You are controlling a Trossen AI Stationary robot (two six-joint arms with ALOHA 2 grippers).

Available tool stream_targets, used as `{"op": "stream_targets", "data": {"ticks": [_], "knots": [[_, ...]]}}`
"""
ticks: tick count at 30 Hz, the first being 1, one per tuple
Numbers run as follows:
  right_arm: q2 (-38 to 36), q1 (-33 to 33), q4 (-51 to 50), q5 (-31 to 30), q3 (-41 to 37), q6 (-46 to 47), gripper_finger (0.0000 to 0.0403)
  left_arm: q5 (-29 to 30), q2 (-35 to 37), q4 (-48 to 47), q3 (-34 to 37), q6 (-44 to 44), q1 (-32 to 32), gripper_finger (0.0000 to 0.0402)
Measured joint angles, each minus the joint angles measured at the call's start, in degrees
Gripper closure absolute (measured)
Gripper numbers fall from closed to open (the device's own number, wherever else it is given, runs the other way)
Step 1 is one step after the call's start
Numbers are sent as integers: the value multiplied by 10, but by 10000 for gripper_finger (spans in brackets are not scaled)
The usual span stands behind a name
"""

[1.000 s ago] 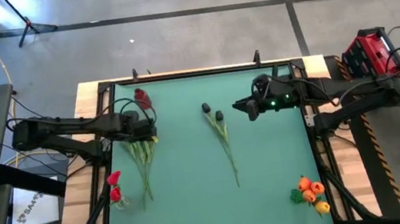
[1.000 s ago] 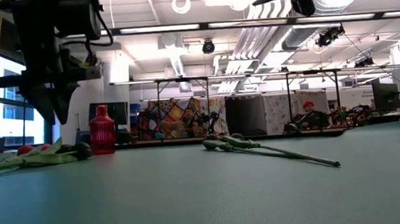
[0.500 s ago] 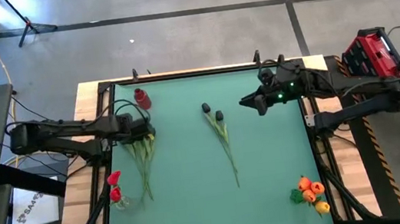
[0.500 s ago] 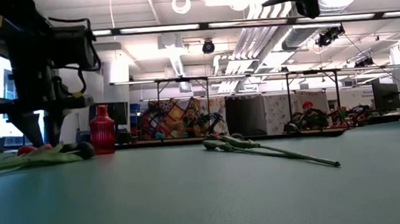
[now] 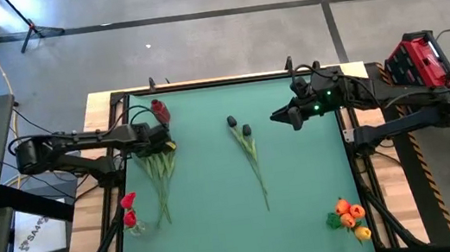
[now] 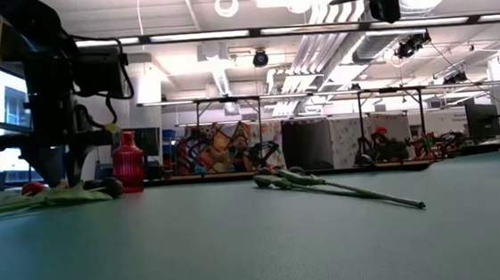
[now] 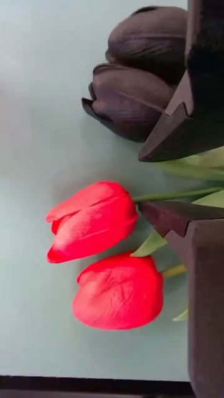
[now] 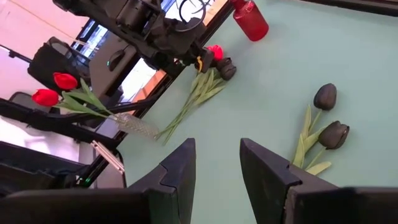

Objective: Sort flowers into vase by color
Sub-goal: Put the red flower into the transparent vase

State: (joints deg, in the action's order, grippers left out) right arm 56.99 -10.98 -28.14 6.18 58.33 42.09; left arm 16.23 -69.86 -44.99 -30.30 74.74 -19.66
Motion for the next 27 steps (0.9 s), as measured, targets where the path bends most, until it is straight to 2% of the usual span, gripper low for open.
{"op": "stream_targets", "data": {"ticks": [7,12,18,27], "knots": [[0,0,0,-1,0,2,289,3,-20,35,23,0,-6,302],[0,0,0,-1,0,4,289,4,-19,61,35,0,-6,330],[0,0,0,0,0,3,289,15,15,78,17,-16,-6,394],[-1,0,-4,10,0,-3,289,21,74,73,-28,-90,-5,399]]}}
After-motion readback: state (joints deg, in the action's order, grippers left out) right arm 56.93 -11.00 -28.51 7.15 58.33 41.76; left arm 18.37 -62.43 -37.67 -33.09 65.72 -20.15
